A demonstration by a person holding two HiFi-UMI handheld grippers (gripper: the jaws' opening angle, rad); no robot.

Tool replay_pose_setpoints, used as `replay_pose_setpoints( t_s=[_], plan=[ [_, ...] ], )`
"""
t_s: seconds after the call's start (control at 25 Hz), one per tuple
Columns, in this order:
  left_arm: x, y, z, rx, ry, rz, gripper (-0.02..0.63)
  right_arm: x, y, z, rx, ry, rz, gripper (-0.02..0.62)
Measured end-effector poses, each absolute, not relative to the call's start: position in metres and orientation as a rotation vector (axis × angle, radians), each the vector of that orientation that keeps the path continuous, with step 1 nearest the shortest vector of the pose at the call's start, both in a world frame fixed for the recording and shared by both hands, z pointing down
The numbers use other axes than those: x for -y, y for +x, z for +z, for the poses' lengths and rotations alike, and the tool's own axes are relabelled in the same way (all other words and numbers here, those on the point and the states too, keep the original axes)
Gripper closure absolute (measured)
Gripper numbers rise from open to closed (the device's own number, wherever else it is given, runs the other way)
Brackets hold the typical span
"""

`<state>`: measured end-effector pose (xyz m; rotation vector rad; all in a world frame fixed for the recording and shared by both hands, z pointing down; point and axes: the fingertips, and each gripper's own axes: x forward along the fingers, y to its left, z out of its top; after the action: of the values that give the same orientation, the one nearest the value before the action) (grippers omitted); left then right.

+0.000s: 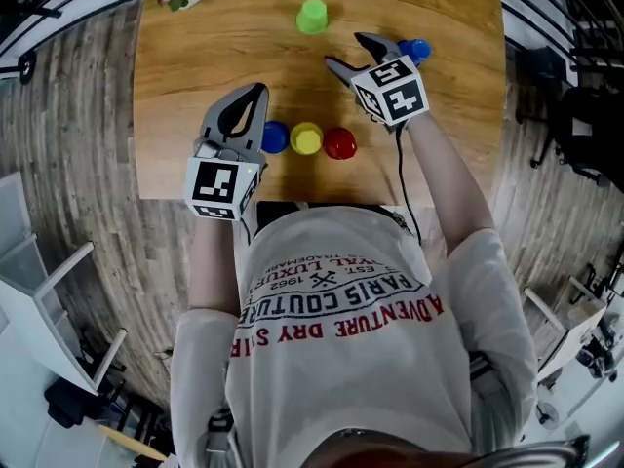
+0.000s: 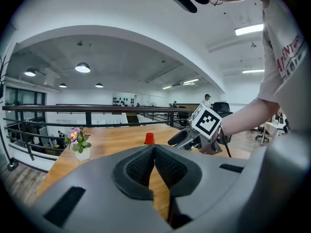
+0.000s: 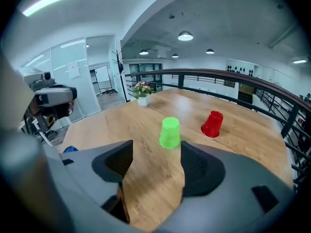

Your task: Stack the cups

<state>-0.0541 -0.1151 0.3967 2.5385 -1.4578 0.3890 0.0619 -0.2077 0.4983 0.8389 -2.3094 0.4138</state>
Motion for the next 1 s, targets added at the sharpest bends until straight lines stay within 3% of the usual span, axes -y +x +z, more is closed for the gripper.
replay_pose_setpoints(
  t_s=[0.72, 0.84, 1.0],
  plan=[
    [0.136, -0.076, 0.429, 1.617, 2.362, 0.369, 0.589, 0.297, 0.009, 0.559, 2.338, 0.902, 0.481, 0.295],
    [0.137, -0.079, 0.427, 1.632, 2.359, 0.345, 0.589, 0.300, 0.012, 0.561, 2.308, 0.935, 0.422, 0.340],
    [0.135, -0.081, 0.426, 1.621, 2.374, 0.349, 0.589, 0.295, 0.015, 0.558, 2.280, 0.927, 0.385, 0.344]
  ],
)
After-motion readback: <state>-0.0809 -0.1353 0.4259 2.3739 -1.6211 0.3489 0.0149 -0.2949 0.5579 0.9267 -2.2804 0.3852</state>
